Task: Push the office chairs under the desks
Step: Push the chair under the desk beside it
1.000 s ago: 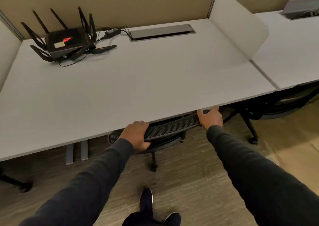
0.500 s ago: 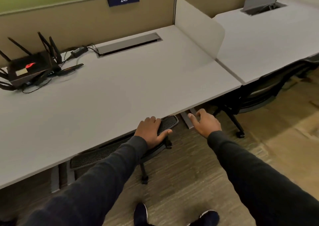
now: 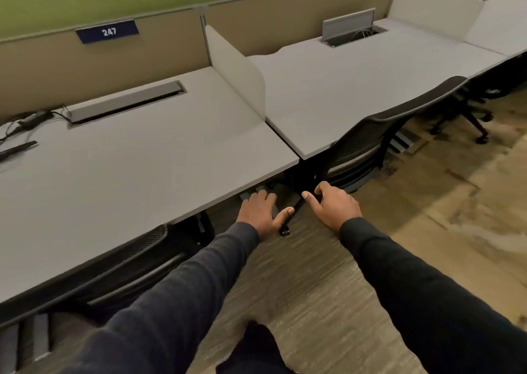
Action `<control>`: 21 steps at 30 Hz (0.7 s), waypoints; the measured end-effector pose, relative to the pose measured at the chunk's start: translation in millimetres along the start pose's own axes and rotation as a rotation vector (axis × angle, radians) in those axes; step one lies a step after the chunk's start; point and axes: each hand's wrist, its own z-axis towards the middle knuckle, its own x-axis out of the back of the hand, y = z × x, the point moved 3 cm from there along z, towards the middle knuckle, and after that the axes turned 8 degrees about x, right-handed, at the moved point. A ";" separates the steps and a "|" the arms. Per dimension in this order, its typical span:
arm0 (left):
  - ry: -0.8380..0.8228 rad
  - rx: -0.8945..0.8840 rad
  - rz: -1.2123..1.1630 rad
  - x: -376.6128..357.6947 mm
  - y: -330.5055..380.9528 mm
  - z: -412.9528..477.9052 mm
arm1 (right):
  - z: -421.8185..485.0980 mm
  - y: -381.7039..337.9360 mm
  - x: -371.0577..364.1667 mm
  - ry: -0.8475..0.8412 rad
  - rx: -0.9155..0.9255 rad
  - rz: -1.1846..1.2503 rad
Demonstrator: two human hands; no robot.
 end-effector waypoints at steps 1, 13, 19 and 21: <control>0.007 -0.005 -0.009 -0.4 14.5 9.8 | 4.9 12.3 6.4 0.011 -0.001 -0.007; 0.068 0.044 -0.317 -4.3 169.4 156.5 | 100.8 149.8 88.3 0.159 0.110 -0.028; 0.005 0.425 -0.842 -13.1 217.4 247.4 | 166.7 204.5 155.4 0.334 0.247 -0.023; -0.050 0.562 -0.961 -20.4 223.7 263.7 | 183.9 225.1 170.4 0.352 0.237 -0.021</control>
